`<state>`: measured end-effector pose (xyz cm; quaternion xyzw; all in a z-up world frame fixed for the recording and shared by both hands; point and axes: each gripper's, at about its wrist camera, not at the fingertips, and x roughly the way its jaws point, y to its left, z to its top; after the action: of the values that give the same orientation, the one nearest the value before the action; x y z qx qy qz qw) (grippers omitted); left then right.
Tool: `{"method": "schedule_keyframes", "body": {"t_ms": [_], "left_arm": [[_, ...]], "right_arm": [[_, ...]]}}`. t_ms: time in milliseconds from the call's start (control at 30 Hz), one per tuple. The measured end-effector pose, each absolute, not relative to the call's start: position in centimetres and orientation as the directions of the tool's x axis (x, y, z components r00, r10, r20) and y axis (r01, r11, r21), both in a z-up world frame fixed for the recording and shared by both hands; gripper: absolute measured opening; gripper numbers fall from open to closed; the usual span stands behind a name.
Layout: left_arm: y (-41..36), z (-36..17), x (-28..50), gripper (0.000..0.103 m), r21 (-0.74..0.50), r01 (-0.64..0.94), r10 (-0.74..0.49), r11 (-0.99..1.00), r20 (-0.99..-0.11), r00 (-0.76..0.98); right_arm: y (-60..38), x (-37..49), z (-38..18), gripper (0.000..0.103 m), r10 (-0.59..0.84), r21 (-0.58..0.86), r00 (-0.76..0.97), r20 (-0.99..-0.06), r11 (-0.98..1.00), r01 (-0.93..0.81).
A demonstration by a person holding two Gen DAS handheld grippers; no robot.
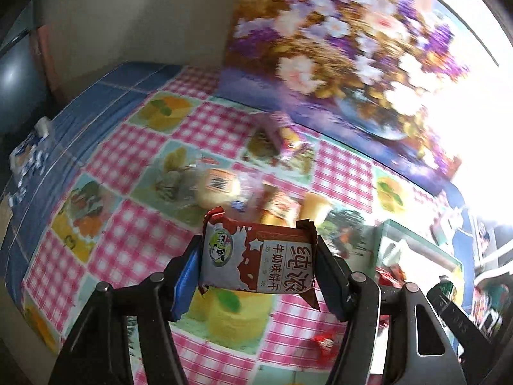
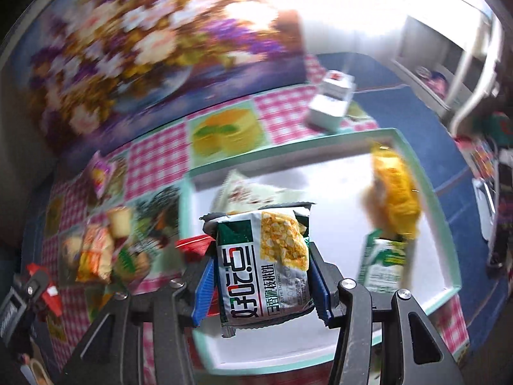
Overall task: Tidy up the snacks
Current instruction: 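Carry both held packets over the white tray, then open both grippers to drop the packets into the tray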
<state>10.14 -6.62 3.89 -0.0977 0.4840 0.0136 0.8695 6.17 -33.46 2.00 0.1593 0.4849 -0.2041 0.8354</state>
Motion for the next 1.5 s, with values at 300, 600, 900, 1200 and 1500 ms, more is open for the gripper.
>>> {"method": "schedule_keyframes", "body": {"t_ms": [300, 600, 900, 1200, 1500], "left_arm": [[-14.2, 4.4, 9.1, 0.067, -0.141, 0.094, -0.170, 0.985, -0.846, 0.506], [-20.3, 3.0, 7.5, 0.067, -0.180, 0.266, -0.280, 0.947, -0.868, 0.409], [-23.3, 0.4, 6.8, 0.067, -0.159, 0.337, -0.273, 0.928, -0.907, 0.321], [-24.7, -2.1, 6.9, 0.067, -0.155, 0.356, -0.255, 0.921, -0.934, 0.252], [-25.2, -2.7, 7.0, 0.067, -0.132, 0.367, -0.235, 0.921, -0.938, 0.254]], "right_arm": [[-38.5, 3.6, 2.7, 0.054, -0.248, 0.110, 0.443, -0.861, 0.760, 0.640], [-40.9, 1.5, 3.3, 0.054, -0.284, 0.136, 0.446, -0.849, 0.698, 0.703], [-41.0, 2.1, 1.3, 0.055, -0.255, 0.113, 0.397, -0.882, 0.701, 0.704], [-40.9, 2.9, -1.0, 0.055, -0.249, 0.069, 0.343, -0.906, 0.710, 0.700], [-40.5, 3.4, -2.4, 0.055, -0.243, 0.042, 0.314, -0.918, 0.727, 0.686]]}}
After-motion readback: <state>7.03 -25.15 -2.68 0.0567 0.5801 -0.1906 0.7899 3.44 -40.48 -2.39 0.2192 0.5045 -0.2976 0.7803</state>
